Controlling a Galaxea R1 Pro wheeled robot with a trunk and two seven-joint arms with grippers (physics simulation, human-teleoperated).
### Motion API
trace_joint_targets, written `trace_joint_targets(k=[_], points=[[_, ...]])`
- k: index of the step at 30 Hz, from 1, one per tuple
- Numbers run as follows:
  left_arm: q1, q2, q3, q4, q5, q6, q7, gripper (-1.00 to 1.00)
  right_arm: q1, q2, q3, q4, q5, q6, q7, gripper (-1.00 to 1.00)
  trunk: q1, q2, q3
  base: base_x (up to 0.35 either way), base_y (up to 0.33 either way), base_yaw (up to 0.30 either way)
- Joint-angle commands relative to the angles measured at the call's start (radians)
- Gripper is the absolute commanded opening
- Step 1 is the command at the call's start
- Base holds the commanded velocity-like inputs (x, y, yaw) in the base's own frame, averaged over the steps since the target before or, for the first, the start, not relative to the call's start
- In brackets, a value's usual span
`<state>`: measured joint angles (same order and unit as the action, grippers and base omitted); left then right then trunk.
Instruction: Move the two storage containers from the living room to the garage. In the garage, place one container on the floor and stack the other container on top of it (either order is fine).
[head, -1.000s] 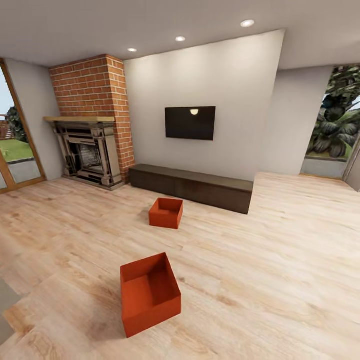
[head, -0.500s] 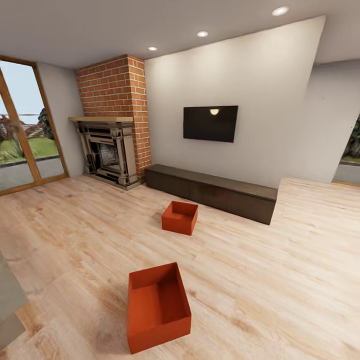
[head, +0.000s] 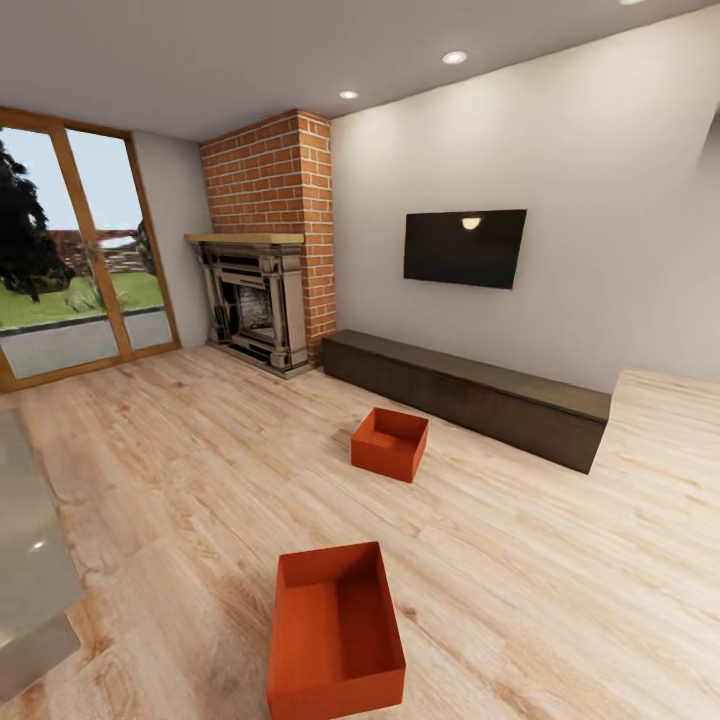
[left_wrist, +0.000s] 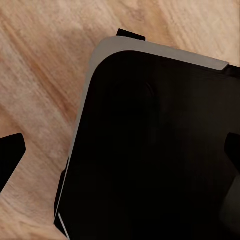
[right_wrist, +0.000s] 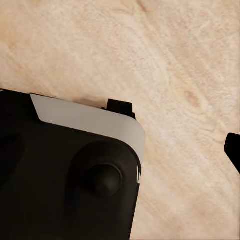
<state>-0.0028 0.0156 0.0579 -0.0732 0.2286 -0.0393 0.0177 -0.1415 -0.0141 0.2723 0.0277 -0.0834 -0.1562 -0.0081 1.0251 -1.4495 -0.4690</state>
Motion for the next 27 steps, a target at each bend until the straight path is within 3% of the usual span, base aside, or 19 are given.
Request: trace_joint_targets(k=[1,9,15,27], points=[[0.000,0.000,0.005,0.000,0.001,-0.002,0.001,1.00,-0.001,0.000,0.008,0.003,-0.009,-0.006,-0.001,1.00,0.000,-0.001,-0.001,0.002,-0.001,0.012],[0.000,0.000,0.006,0.000,0.000,-0.002,0.001,1.00,-0.001,0.000,0.008,0.003,-0.009,-0.006,-0.001,1.00,0.000,-0.001,-0.001,0.000,-0.011,0.002],[0.000,0.000,0.007,0.000,0.000,-0.002,0.001,1.00,-0.001,0.001,0.011,0.003,-0.007,-0.006,0.000,1.00,0.000,-0.001,-0.001,0.000,-0.167,0.008],[0.000,0.000,0.007,0.000,0.000,-0.002,0.002,1.00,-0.001,0.000,0.010,0.003,-0.007,-0.006,0.000,1.00,0.000,-0.001,-0.001,0.000,-0.010,0.148]])
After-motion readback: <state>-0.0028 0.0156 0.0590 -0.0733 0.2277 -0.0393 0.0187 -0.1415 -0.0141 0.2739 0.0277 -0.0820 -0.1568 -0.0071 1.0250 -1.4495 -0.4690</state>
